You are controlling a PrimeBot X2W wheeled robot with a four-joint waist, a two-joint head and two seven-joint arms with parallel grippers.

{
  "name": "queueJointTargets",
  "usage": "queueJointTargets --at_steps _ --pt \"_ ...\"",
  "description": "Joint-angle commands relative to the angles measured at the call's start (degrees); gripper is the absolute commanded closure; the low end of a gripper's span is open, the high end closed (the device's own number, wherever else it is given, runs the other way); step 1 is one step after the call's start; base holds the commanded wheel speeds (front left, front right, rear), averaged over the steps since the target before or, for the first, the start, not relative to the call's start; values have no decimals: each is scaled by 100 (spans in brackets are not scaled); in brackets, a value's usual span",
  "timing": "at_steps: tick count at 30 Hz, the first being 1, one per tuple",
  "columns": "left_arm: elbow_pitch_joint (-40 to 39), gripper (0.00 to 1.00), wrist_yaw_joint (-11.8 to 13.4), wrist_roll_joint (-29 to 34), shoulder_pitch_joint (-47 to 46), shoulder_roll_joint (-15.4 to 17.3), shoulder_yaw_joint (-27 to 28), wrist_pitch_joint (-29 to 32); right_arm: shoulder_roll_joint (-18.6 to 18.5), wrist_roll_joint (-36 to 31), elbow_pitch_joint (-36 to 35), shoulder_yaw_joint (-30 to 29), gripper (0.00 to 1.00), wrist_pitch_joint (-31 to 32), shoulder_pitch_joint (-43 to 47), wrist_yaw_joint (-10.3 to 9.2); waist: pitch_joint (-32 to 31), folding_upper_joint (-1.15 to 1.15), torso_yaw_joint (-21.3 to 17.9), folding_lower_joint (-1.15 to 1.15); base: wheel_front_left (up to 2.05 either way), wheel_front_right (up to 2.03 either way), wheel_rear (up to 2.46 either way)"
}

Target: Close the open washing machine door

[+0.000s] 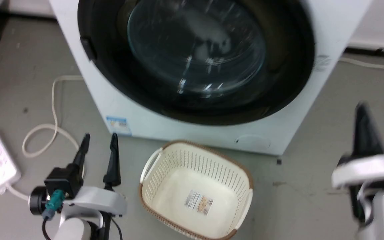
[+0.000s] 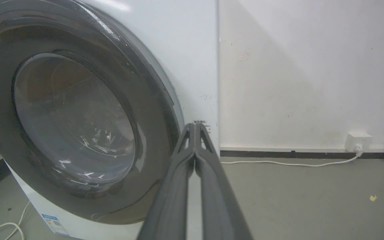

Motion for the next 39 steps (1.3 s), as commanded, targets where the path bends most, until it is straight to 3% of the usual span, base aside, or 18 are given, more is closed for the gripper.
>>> queueJointTargets --at_steps 1,14,15,39 --pt "79 0 -10 20 121 -4 -35 -25 -5 41 -74 139 100 -25 370 -4 -427 0 -289 2 0 0 0" --pt "329 0 109 -10 331 -37 -170 226 -4 4 -469 621 100 346 1772 -4 -767 0 -313 2 0 0 0" --pt "356 0 112 -40 354 -38 -181 254 -4 38 -603 722 0 517 1941 -4 -800 0 -294 2 0 0 0" --pt "355 0 208 -100 223 11 -258 348 -4 170 -1026 969 0 844 2132 -4 -750 0 -256 2 0 0 0"
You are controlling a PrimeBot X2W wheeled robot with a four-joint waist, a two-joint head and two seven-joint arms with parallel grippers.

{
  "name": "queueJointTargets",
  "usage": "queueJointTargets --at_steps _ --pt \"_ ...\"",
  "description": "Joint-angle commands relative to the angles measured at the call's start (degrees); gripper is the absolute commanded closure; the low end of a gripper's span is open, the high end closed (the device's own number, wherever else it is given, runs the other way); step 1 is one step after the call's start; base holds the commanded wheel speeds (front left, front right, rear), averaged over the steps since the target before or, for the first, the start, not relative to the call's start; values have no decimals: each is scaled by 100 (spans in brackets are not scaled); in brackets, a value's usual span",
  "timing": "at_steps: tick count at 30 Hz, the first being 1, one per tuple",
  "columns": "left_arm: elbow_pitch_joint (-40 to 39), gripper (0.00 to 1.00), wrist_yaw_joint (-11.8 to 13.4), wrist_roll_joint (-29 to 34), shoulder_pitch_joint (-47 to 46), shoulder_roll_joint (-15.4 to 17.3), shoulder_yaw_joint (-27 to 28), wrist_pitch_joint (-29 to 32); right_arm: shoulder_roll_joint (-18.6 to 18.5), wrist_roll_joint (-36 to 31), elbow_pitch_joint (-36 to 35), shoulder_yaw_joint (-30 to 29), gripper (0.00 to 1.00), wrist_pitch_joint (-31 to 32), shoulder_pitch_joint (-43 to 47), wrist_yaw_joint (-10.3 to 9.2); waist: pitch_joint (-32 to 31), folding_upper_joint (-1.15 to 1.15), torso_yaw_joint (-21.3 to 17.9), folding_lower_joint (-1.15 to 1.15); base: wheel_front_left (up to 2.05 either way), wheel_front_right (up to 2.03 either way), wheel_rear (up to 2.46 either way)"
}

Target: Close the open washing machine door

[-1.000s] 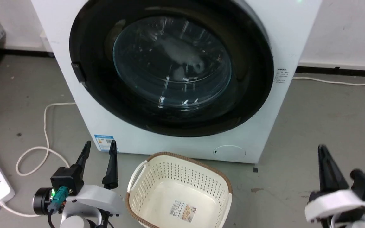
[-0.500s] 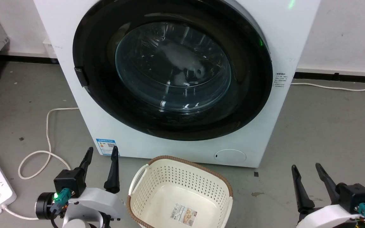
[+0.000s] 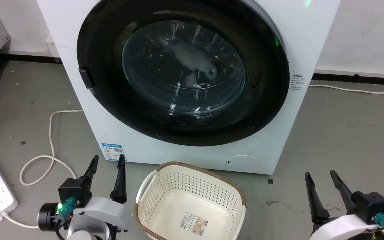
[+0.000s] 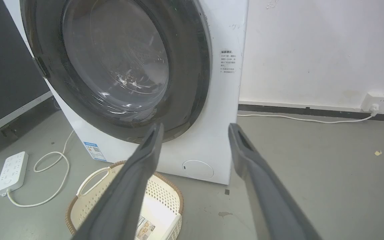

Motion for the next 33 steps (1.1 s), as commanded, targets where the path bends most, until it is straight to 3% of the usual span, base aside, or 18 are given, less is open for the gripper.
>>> queueJointTargets --at_steps 1,5,6,33 --pt "5 0 13 -41 -51 15 -6 -18 -5 25 0 8 0 0 39 -4 1 0 3 0 0 0 0" --pt "29 0 25 -30 -80 28 -28 -27 -5 29 13 11 0 15 28 -4 19 0 13 0 0 0 0" --pt "21 100 -1 3 -19 3 -26 -1 0 -1 6 12 100 15 -2 0 20 0 14 0 0 0 0" --pt "-204 100 -145 414 137 -201 234 213 -1 -127 -99 50 100 132 -24 -1 38 0 94 0 0 0 0"
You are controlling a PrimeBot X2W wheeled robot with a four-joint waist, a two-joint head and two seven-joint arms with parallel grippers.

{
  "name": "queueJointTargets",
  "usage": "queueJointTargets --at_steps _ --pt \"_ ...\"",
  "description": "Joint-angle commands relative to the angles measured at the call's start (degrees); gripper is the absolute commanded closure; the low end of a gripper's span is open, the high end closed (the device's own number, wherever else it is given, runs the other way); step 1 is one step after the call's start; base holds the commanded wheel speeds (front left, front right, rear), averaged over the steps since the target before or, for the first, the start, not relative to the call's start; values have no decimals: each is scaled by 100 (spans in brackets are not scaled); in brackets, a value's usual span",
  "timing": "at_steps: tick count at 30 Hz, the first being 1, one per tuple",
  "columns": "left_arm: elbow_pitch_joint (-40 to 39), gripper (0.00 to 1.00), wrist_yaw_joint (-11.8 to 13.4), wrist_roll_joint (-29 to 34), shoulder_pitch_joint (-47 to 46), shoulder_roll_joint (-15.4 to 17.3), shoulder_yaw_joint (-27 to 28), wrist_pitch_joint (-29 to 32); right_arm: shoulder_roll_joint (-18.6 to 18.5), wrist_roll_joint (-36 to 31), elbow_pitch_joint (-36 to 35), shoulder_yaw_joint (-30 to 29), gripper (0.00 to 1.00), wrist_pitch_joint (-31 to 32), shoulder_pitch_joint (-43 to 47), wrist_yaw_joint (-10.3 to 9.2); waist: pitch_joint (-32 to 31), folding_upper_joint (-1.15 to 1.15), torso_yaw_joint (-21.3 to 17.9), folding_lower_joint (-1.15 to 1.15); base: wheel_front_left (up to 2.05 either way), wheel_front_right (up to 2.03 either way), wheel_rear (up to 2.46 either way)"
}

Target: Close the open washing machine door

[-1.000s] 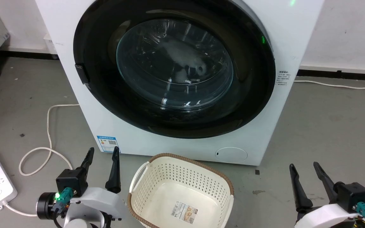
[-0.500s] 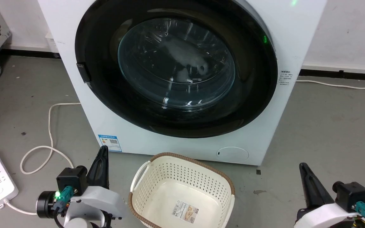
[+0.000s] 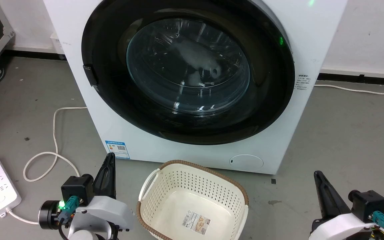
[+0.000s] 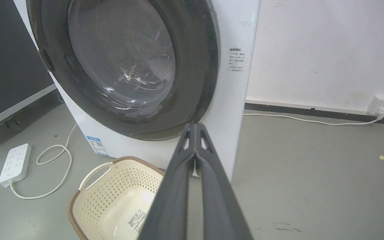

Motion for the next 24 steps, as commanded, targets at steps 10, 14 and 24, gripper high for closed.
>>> queueJointTargets --at_steps 10,14,24 --pt "-129 100 -91 220 160 -105 151 105 -1 -80 -87 23 100 64 -24 -1 8 0 36 0 0 0 0" --pt "-166 100 -115 288 186 -138 195 140 -1 -101 -105 29 100 83 -28 -1 10 0 49 0 0 0 0" --pt "-261 100 -174 459 251 -221 305 229 -2 -154 -149 44 100 133 -36 -2 18 0 82 0 0 0 0"
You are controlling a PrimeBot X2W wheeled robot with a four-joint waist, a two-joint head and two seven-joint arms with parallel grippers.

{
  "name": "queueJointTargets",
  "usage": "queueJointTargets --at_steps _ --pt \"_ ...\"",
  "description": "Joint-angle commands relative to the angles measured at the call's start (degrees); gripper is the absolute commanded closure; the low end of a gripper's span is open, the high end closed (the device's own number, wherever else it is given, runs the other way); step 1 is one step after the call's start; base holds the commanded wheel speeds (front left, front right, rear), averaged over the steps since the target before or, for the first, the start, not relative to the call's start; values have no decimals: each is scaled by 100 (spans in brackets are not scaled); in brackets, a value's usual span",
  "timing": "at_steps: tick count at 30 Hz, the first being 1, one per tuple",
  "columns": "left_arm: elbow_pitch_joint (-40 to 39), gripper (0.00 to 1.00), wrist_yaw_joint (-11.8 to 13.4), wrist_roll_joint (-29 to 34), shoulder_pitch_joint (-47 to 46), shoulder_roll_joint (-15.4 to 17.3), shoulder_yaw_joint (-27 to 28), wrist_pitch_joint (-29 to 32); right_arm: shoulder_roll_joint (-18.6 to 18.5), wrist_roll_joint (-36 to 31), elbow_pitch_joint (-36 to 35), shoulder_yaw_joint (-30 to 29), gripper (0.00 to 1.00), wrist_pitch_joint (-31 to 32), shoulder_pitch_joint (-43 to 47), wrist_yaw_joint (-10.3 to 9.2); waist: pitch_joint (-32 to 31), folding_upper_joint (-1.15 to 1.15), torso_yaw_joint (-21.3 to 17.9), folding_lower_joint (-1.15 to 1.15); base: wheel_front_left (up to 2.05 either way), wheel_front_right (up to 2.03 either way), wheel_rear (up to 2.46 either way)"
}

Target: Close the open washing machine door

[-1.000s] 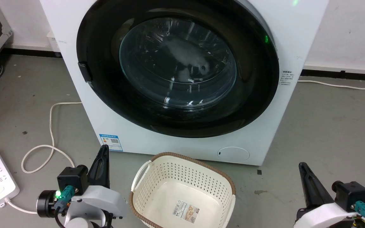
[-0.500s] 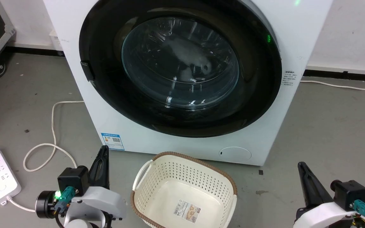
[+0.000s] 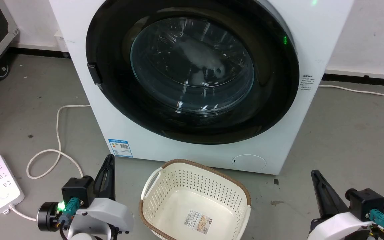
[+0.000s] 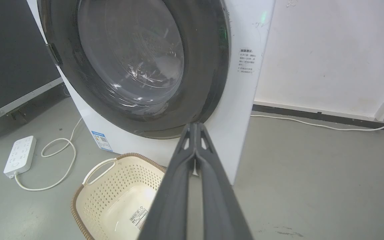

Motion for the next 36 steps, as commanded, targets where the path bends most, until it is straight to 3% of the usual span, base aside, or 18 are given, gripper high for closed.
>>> queueJointTargets --at_steps 1,36 --pt "-53 100 -33 79 85 -43 45 30 -2 -44 -49 14 100 27 -32 -2 1 0 6 0 0 0 0" --pt "-384 100 -241 677 314 -334 430 339 -3 -229 -203 66 100 199 -61 -3 26 0 123 0 0 0 0"
